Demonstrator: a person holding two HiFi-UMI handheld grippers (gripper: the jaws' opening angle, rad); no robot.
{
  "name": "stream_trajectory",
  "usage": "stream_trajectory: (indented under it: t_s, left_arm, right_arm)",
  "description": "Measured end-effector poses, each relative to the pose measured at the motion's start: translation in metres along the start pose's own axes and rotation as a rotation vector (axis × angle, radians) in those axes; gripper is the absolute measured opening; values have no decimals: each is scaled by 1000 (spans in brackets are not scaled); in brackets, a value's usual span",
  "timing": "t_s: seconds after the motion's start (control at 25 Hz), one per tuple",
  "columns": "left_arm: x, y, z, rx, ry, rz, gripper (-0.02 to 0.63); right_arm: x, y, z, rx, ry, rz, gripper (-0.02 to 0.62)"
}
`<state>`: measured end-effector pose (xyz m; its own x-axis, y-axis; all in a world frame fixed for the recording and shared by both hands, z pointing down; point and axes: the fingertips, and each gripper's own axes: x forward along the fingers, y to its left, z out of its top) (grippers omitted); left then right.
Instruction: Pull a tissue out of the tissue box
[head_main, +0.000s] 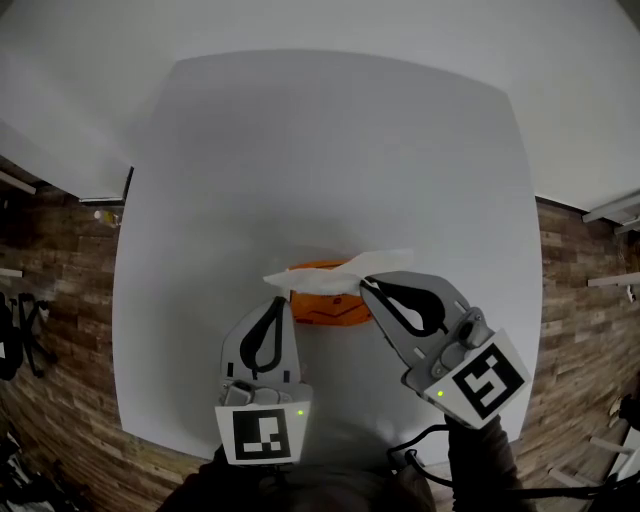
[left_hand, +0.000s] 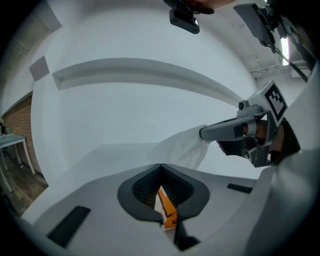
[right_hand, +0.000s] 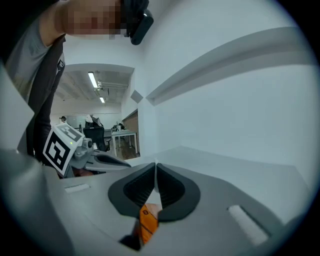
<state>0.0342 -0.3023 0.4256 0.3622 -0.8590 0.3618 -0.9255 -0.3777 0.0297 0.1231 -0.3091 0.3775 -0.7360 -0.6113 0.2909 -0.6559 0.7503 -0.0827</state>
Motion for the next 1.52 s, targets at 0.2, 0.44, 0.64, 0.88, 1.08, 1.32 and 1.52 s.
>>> stream_trajectory:
  t_s: [0.2, 0.44, 0.64, 0.88, 1.08, 1.32, 1.52]
  left_arm:
    - [-19, 8, 12, -3, -35, 28, 0]
    - [-62, 16, 35, -16, -97, 92, 0]
    - [-109, 24, 52, -20, -154, 124, 0]
    - [-172, 45, 54, -16, -191, 125, 0]
    - [-245, 82, 44, 11, -198, 141, 0]
    - [-322, 141, 17, 26, -212, 219, 0]
    - [-375, 177, -6, 12, -208, 299, 0]
  right_arm:
    - [-24, -7, 51, -45, -84, -51, 3]
    - [-56, 9, 111, -158, -156, -82, 3]
    - [-61, 54, 135, -221, -173, -61, 3]
    - [-46, 121, 132, -231, -156, -47, 3]
    - [-15, 194, 111, -214, -137, -44, 3]
    - [37, 288, 86, -198, -126, 34, 3]
    - [77, 348, 68, -201, -103, 106, 3]
